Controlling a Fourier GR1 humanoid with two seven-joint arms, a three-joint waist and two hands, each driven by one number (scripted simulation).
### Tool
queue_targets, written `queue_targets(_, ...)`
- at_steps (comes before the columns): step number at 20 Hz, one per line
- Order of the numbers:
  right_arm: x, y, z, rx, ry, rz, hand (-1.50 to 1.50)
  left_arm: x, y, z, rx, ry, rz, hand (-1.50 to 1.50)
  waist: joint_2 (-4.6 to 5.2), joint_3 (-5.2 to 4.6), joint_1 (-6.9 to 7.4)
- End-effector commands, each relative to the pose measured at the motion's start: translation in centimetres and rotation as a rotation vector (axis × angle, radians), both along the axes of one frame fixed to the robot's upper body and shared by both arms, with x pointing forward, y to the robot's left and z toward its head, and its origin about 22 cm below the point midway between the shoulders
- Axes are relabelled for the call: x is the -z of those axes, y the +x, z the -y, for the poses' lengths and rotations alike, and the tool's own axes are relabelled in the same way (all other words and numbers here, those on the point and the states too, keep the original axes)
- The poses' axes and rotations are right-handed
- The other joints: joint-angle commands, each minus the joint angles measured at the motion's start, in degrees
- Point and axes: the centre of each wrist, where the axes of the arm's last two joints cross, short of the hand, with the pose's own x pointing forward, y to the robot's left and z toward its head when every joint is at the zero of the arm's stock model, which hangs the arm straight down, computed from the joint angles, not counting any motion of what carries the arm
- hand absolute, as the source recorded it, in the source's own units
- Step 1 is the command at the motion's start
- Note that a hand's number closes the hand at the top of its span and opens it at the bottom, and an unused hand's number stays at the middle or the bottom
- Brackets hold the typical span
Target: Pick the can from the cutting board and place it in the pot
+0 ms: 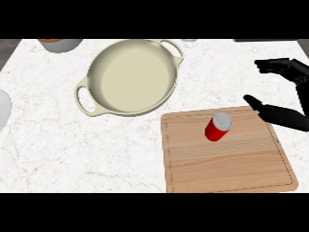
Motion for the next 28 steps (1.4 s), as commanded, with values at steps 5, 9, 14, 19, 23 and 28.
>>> queue_targets(5, 0.9, -1.0, -3.0, -0.024, -0.146, 0.125, -1.50, -5.2, 7.9, 0.1, 0.118, 0.077, 0.519, 0.00, 0.34, -2.04, -4.75)
queue_targets(9, 1.5, -1.5, -2.4, -0.037, -0.364, 0.020, -1.50, -5.0, 7.4, -0.6, 0.109, 0.102, 0.488, 0.00, 0.14, -2.50, -5.90)
queue_targets(14, 0.9, -1.5, -1.6, -0.012, -0.566, -0.069, -1.50, -5.2, 7.0, -0.9, 0.108, 0.116, 0.482, 0.00, 0.03, -2.61, -6.46)
queue_targets(19, 1.1, -2.2, -2.1, -0.068, -0.780, -0.230, -1.50, -5.0, 6.8, -1.5, 0.106, 0.127, 0.470, 0.00, 0.03, -2.93, -6.13)
queue_targets(23, 2.1, -3.2, -3.3, -0.147, -0.860, -0.354, -1.50, -5.1, 7.2, -1.6, 0.116, 0.126, 0.489, 0.00, 0.38, -2.68, -6.13)
queue_targets(28, 1.4, -3.1, -4.4, -0.129, -0.930, -0.420, -1.50, -5.2, 7.4, -1.8, 0.136, 0.127, 0.505, 0.00, 0.53, -2.51, -5.56)
